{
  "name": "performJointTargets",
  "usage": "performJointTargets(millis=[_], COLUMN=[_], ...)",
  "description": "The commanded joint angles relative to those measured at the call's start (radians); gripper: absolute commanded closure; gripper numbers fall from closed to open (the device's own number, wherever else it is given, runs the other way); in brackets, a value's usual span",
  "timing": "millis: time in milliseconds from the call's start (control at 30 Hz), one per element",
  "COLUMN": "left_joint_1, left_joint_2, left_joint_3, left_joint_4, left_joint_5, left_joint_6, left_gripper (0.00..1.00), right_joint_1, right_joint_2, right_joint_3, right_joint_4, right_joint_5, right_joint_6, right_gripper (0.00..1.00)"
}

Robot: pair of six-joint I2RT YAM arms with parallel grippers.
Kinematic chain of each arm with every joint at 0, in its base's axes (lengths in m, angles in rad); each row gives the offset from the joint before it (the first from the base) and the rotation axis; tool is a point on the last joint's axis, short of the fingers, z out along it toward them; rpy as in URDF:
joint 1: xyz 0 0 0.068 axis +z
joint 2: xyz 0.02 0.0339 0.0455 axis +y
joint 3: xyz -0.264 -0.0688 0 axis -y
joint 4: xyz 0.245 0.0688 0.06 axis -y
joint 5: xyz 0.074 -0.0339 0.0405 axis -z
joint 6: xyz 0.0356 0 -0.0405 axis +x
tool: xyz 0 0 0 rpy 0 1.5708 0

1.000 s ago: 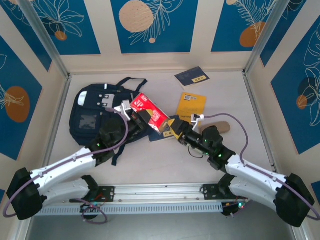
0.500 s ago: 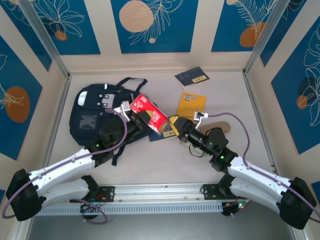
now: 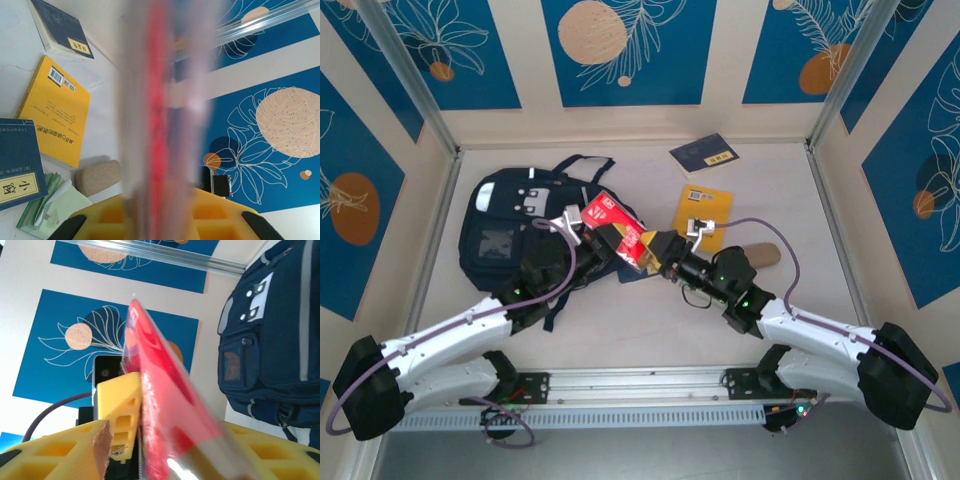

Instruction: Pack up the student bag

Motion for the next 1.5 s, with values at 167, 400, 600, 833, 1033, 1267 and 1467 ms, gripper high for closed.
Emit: performJointTargets(millis=[167, 400, 600, 833, 1033, 1267, 1467], left_joint_1=[-0.002, 0.006, 0.065, 0.218, 0.247, 0.273, 0.334], left_joint_2=[0.005, -0.022, -0.041, 0.279, 0.559, 0.812, 0.880], left_joint_3=[-0.008, 0.004, 0.176, 0.475, 0.669, 0.890, 0.912], left_joint_4=[0.017, -0.082, -0.573, -0.967, -1.028, -1.094, -1.098], left_joint_5=[0.004, -0.021, -0.144, -0.195, -0.291, -0.408, -0.354], left_joint_6=[-0.024, 0.041, 0.320, 0.632, 0.811, 0.998, 0.977], left_gripper=[0.62, 0.39, 0.27, 0.26, 0.29, 0.42, 0.48], right_joint_1=[0.019, -0.003, -0.096, -0.268, -0.340, -0.387, -0.448], right_joint_2=[0.032, -0.078, -0.316, -0.523, -0.551, -0.570, -0.576], right_joint_3=[0.034, -0.016, -0.057, -0.026, -0.006, -0.051, -0.063], right_joint_4=[0.065, -0.077, -0.413, -0.870, -0.994, -1.013, -0.995], right_joint_5=[0.010, 0.096, 0.157, 0.149, 0.084, 0.025, -0.037], right_joint_6=[0.006, -0.047, -0.130, -0.237, -0.300, -0.309, -0.298], right_gripper=[0.70, 0.94, 1.00, 1.00, 1.00, 1.00, 1.00])
